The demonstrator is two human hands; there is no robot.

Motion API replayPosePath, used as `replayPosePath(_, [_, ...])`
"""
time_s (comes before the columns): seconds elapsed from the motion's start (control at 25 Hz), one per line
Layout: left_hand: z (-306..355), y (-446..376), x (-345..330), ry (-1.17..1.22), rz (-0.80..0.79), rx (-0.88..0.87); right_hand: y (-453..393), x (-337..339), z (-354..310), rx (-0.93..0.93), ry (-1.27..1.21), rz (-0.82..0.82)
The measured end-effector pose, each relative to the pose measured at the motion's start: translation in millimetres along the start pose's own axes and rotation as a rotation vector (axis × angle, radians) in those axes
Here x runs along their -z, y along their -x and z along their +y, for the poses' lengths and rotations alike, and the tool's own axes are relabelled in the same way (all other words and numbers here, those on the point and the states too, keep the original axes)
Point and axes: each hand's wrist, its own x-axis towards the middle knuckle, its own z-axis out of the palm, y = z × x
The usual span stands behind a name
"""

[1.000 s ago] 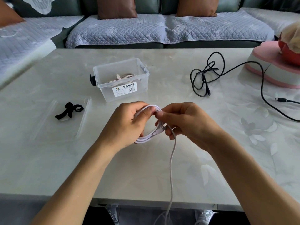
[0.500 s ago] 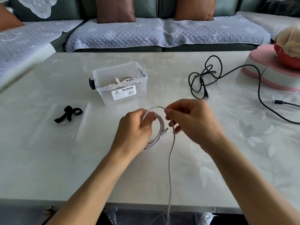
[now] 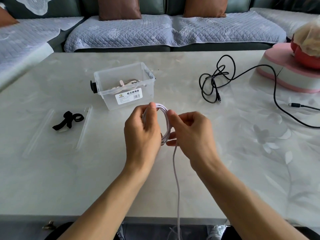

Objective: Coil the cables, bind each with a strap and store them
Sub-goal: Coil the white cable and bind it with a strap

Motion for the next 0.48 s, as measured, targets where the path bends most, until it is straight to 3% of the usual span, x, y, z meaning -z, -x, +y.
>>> replayPosePath(0.24, [-1, 9, -10, 0.058, 0.069, 0.038, 8, -10, 15, 0.516, 0.542, 0.034])
replayPosePath(0.36, [-2, 7, -8, 0.094, 0.053, 0.053, 3, -7, 16, 0.504, 0.504, -0.095])
replayPosePath(0.48, [-1, 2, 0, 0.112, -0.091, 0.039, -6, 6, 8, 0.478, 0.451, -0.217])
